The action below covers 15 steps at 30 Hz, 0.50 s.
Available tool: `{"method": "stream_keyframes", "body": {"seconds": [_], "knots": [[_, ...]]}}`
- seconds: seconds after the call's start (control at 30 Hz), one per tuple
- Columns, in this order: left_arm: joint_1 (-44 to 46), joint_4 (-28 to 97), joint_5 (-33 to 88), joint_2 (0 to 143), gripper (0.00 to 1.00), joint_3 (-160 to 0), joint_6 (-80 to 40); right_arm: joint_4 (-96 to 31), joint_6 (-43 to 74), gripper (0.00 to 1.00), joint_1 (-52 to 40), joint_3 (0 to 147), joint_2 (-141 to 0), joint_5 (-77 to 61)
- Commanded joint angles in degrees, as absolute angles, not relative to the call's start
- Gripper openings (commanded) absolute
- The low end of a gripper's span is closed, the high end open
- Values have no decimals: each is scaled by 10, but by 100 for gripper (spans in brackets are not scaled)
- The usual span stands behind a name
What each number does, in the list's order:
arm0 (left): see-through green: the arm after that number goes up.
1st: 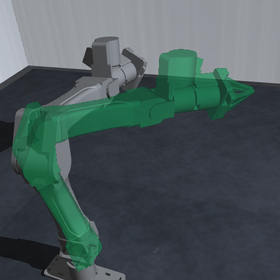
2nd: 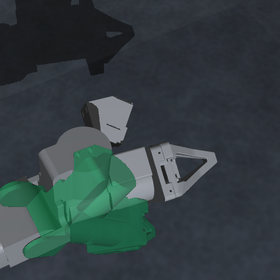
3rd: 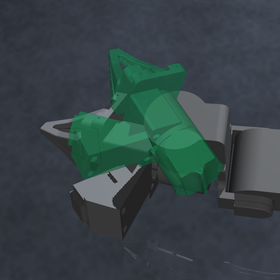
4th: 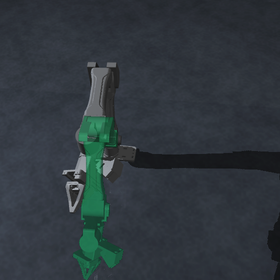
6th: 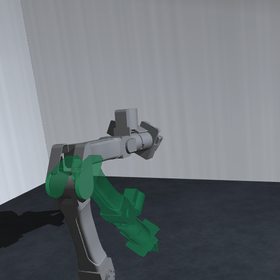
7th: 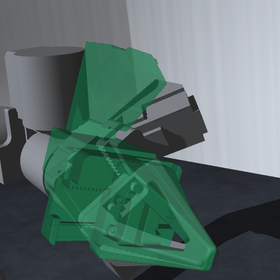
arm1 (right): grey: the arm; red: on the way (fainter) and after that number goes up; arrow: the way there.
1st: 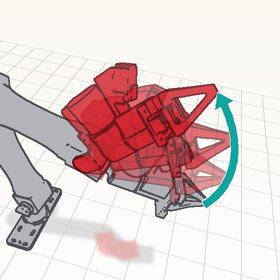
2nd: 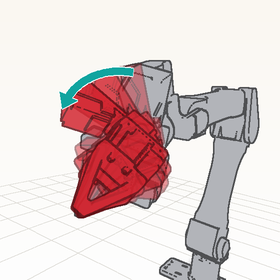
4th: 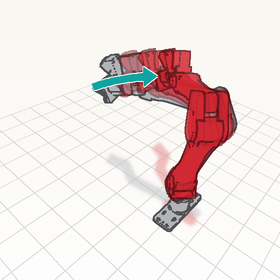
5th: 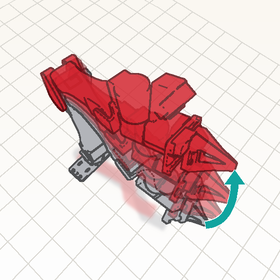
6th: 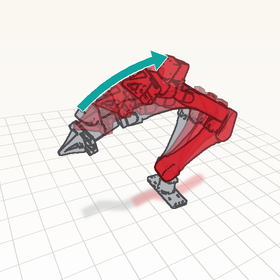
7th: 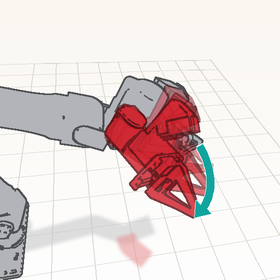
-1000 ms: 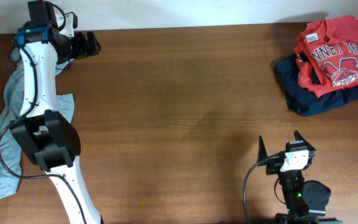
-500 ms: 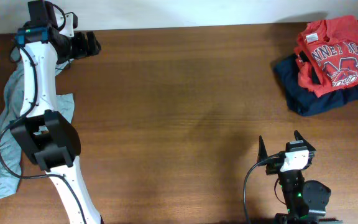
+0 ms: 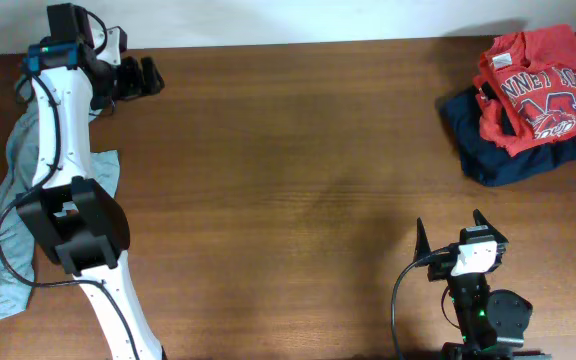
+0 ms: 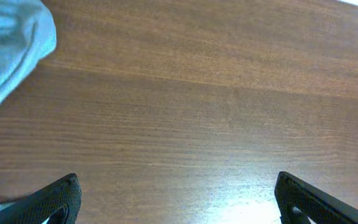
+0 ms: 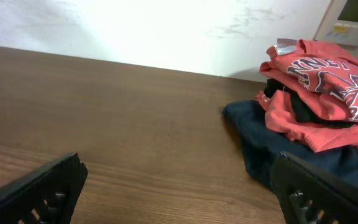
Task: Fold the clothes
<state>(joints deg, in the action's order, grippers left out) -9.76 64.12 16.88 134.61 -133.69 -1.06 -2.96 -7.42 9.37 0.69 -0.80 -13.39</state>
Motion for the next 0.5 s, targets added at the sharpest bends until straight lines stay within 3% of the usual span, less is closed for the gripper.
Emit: {"method": "stream_keyframes", "body": {"seconds": [0.0,0.23,0.47], "knots": [[-94,627,173,1339,99,-1343,16,-32,-68,99,98,3,-2,-133],[-56,534,177,1237,99,-1343,148,-32,-68,98,98,3,-2,-133],[-30,541,175,1119,99,-1342,274,-32,-68,98,98,3,-2,-133]]}}
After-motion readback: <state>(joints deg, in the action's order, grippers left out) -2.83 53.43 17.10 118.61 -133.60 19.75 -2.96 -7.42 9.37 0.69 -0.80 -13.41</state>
